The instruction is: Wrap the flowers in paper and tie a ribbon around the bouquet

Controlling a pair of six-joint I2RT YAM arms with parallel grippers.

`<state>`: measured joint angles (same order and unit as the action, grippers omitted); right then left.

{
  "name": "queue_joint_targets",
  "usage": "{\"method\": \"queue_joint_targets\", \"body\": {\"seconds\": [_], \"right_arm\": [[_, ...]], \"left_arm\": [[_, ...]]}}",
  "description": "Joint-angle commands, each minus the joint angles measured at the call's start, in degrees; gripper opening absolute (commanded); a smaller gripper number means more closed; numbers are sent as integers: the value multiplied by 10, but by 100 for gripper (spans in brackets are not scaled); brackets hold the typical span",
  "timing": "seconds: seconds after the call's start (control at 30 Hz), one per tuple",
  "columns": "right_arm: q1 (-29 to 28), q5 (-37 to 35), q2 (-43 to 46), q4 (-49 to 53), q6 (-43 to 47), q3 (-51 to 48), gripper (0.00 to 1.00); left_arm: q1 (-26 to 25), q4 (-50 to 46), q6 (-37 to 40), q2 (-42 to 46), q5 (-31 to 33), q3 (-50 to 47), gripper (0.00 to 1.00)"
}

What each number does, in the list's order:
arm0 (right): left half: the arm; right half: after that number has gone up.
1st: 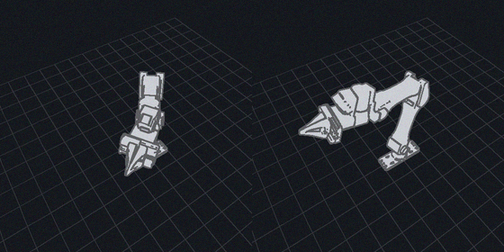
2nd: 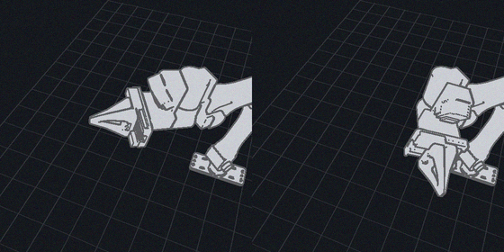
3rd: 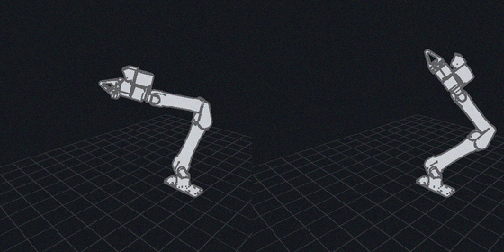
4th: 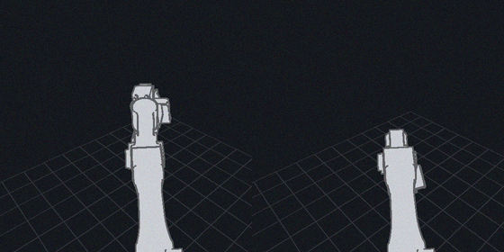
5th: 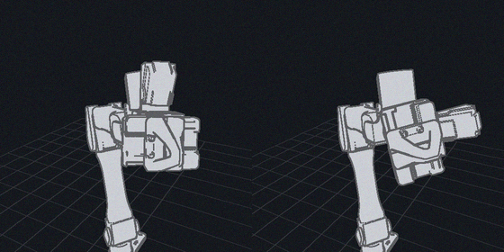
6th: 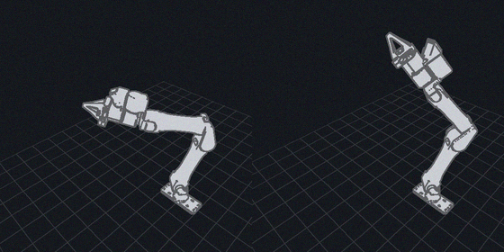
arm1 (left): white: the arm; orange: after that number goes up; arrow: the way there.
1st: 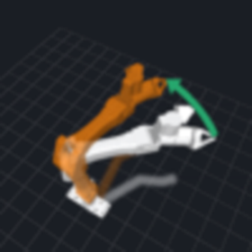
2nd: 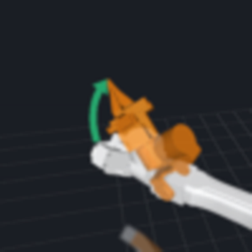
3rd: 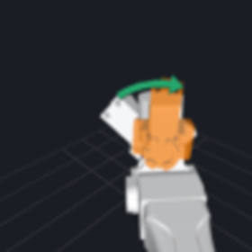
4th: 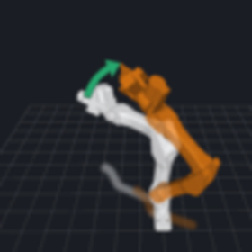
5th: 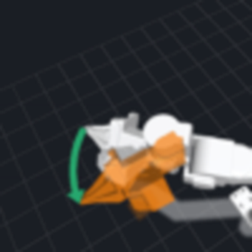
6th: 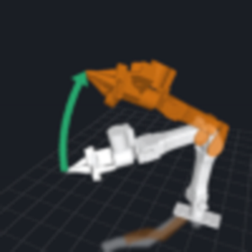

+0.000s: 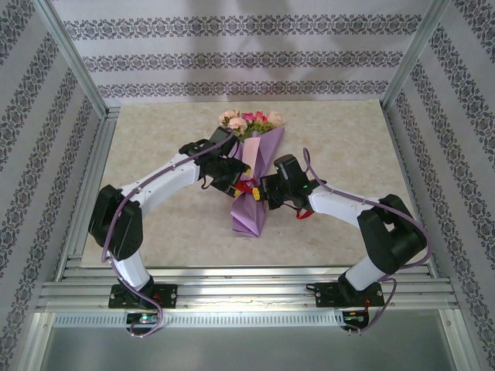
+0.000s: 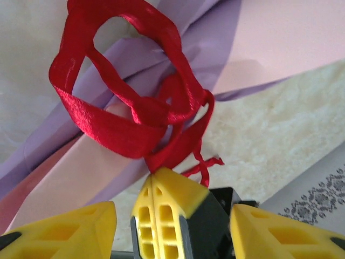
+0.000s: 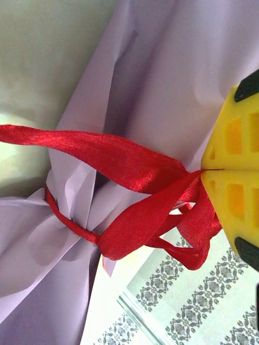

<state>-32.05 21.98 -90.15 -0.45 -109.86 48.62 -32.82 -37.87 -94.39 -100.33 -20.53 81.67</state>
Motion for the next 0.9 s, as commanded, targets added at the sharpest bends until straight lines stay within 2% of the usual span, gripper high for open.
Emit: {"method": "queue_joint_targets", "body": {"seconds": [0.0, 0.27, 0.57, 0.87], "right_arm": [[-6, 0, -6, -8, -12, -2, 0], [-6, -1, -6, -10, -12, -2, 0], [-6, -1, -4, -12, -13, 1, 0], [-7, -3, -5, -20, -16, -1, 0]], "left_arm": [[-9, -2, -119, -4, -13, 14, 58], [-7, -5, -102, -47, -11, 27, 56], [2, 14, -95, -64, 2, 25, 49], [4, 8, -82, -71, 1, 31, 47]]}}
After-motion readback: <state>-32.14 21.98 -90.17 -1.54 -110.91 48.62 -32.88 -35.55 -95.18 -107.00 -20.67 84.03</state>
